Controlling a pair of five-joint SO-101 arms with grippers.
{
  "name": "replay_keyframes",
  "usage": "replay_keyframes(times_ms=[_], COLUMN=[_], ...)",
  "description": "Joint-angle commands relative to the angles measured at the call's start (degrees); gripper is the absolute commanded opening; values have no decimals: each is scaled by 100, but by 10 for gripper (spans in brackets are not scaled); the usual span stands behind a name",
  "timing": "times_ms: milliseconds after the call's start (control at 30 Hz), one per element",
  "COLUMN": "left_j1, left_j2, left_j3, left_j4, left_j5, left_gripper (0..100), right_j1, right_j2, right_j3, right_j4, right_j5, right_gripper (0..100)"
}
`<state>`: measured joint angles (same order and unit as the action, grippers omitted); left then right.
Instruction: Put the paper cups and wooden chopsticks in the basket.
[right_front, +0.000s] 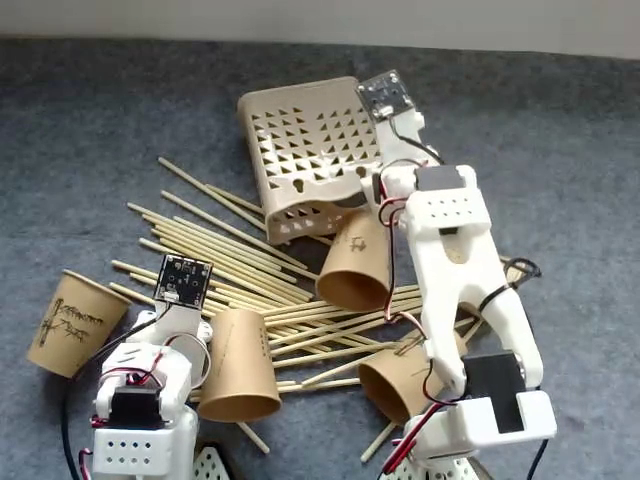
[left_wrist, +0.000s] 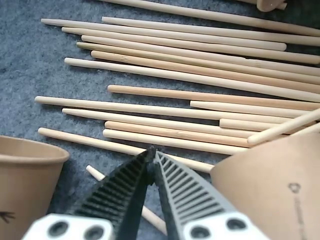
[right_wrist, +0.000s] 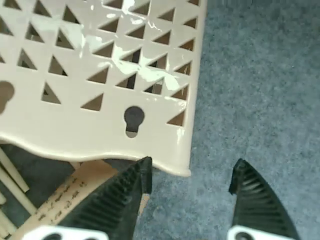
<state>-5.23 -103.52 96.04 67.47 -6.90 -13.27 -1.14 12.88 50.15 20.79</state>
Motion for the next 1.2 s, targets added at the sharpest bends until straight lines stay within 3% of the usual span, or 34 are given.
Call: replay_keyframes(times_ms=[0, 200, 367, 467, 900, 1167], left_j1=[57, 57, 57, 57, 57, 57], left_j2=[-13, -13, -13, -13, -13, -13], left_j3=[110, 110, 110, 110, 110, 110], left_j4=[9, 9, 9, 9, 9, 9], left_j5=[9, 9, 9, 9, 9, 9], left_gripper=[7, 7, 7, 7, 7, 7], right_j1=[92, 92, 92, 66, 92, 101], right_j2=[-110, -163, -180, -136, 462, 1226], right_j3=[470, 840, 787, 681, 1015, 1007], right_j4=[-945, -1235, -259, -180, -2193, -2800], right_j5=[88, 97, 88, 97, 97, 53], right_gripper=[256, 256, 256, 256, 256, 255])
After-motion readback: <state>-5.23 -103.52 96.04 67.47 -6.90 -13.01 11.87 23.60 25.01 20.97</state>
